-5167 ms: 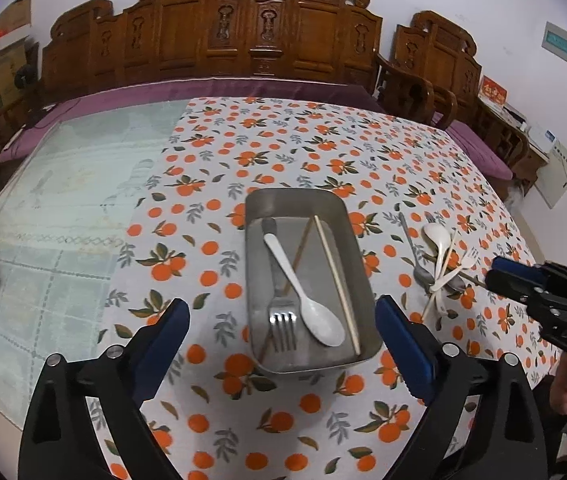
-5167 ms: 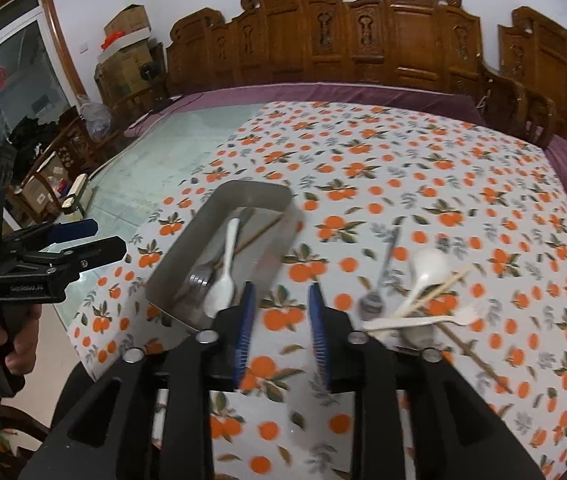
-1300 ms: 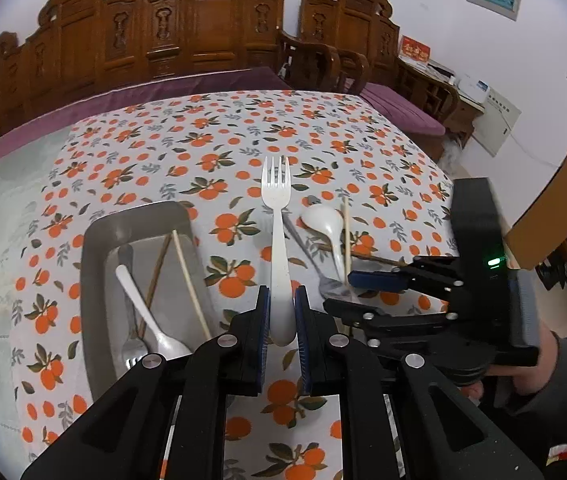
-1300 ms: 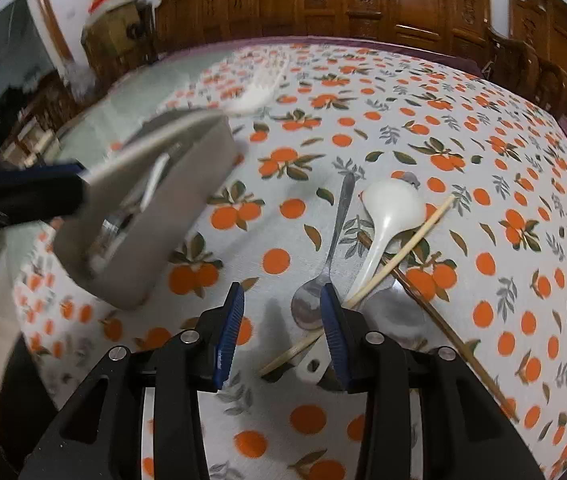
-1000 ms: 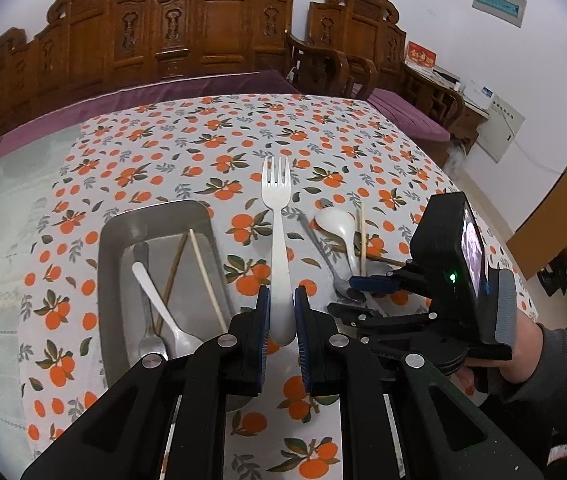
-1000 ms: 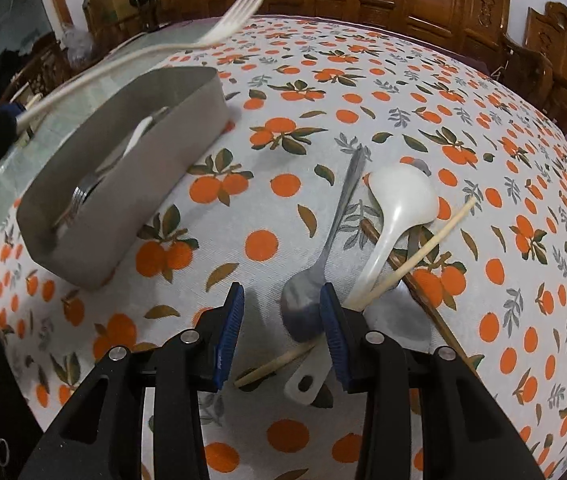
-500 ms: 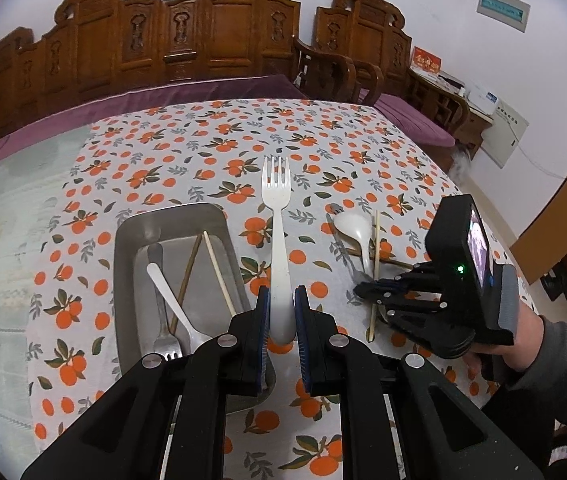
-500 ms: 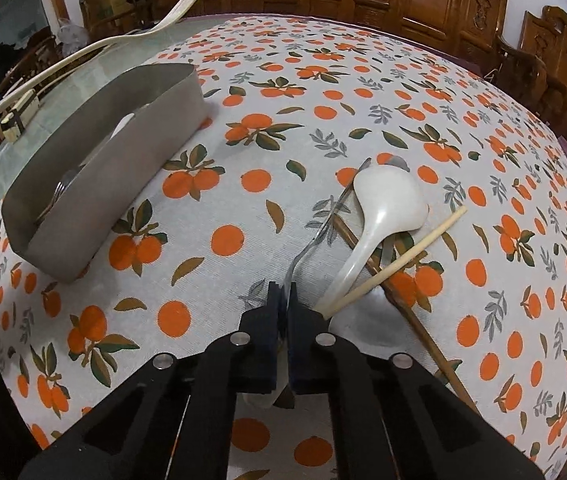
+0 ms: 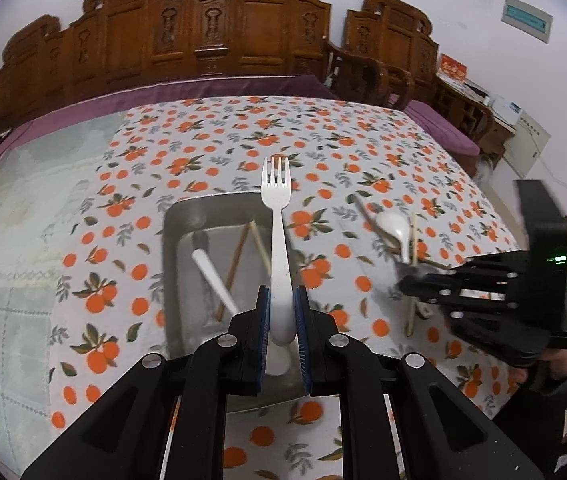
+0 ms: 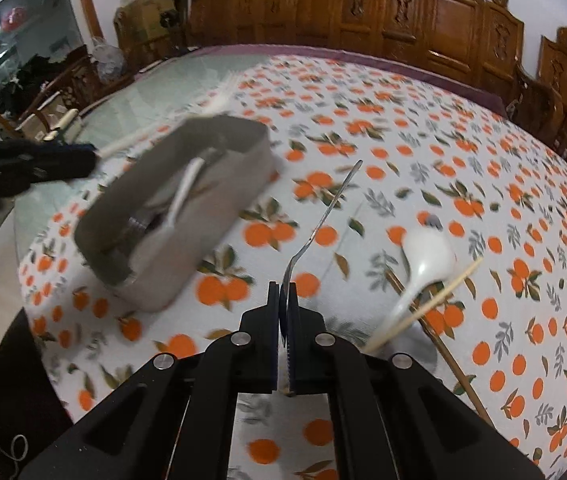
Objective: Organize utensils
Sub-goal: 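Carry the white fork toward the tray with the left tool while the right tool grasps a metal fork, then release the white fork into the tray with the left tool while the right tool carries the metal fork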
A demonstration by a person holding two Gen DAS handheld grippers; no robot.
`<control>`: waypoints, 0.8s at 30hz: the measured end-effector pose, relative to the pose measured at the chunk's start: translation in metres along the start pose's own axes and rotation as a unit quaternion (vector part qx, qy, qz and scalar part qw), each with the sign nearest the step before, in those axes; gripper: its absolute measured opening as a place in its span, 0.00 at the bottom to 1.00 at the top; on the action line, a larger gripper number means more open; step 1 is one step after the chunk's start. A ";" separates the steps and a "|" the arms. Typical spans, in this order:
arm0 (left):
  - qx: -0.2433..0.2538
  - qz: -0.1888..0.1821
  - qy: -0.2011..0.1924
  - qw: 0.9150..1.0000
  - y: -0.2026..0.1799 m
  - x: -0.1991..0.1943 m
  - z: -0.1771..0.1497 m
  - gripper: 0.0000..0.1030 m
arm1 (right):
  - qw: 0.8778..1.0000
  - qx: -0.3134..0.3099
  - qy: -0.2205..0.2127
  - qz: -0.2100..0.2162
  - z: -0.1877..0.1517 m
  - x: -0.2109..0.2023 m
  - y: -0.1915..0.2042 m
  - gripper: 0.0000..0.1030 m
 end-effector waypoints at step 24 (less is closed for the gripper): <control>-0.041 0.029 0.071 0.996 0.044 0.059 -0.027 0.11 | 0.998 -0.039 -0.009 0.048 0.042 -0.001 0.076 0.04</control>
Point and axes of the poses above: each gripper's, at about its wrist camera, not at the fingertips, and x roughly the way its jaws point, y to its left, z to its top, the point moved 10 cm from there along x, roughly the way its jaws point, and after that the axes turned 9 degrees about z, right-handed, at the moved point
